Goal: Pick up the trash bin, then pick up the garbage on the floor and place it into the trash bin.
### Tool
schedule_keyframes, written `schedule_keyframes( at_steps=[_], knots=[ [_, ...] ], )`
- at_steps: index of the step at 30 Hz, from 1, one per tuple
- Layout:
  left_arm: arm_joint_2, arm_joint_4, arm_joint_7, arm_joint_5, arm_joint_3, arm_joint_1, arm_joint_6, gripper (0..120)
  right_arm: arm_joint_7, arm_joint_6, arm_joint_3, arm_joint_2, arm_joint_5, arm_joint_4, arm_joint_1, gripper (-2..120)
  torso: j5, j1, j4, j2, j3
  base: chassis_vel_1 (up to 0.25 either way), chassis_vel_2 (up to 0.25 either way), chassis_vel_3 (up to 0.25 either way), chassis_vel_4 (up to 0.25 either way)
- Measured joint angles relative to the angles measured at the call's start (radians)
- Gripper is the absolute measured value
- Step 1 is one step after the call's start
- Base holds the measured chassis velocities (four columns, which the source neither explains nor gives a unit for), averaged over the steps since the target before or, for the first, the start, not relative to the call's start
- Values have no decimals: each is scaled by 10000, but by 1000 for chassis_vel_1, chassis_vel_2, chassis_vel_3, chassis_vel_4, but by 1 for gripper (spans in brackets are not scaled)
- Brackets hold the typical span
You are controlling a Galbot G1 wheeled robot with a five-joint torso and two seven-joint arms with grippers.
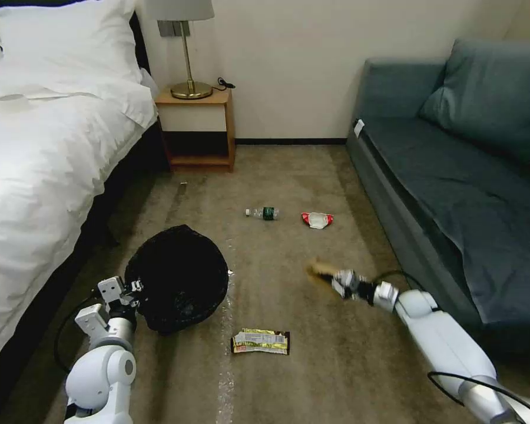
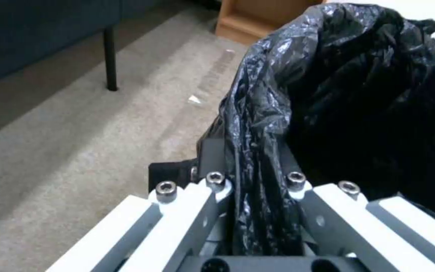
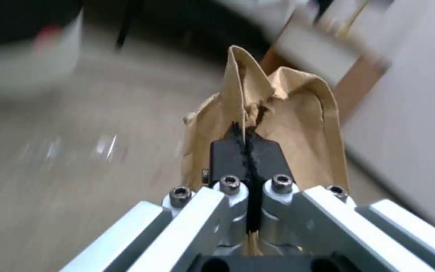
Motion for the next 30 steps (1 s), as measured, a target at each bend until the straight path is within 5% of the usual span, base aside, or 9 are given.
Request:
schedule_keyframes(
  at_steps=[10, 30],
  knots=[
    [-35, 156, -86, 20, 306, -224, -3, 5, 2668, -1136, -1760, 309, 1386, 4050, -164, 0, 0, 0, 1, 0, 0, 0, 0, 0, 0],
    [-87, 146, -130, 316, 569, -232, 5, 4, 4059, -1749, -4520, 1571, 1821, 5145, 460, 0, 0, 0, 1, 0, 0, 0, 0, 0, 0]
  ],
)
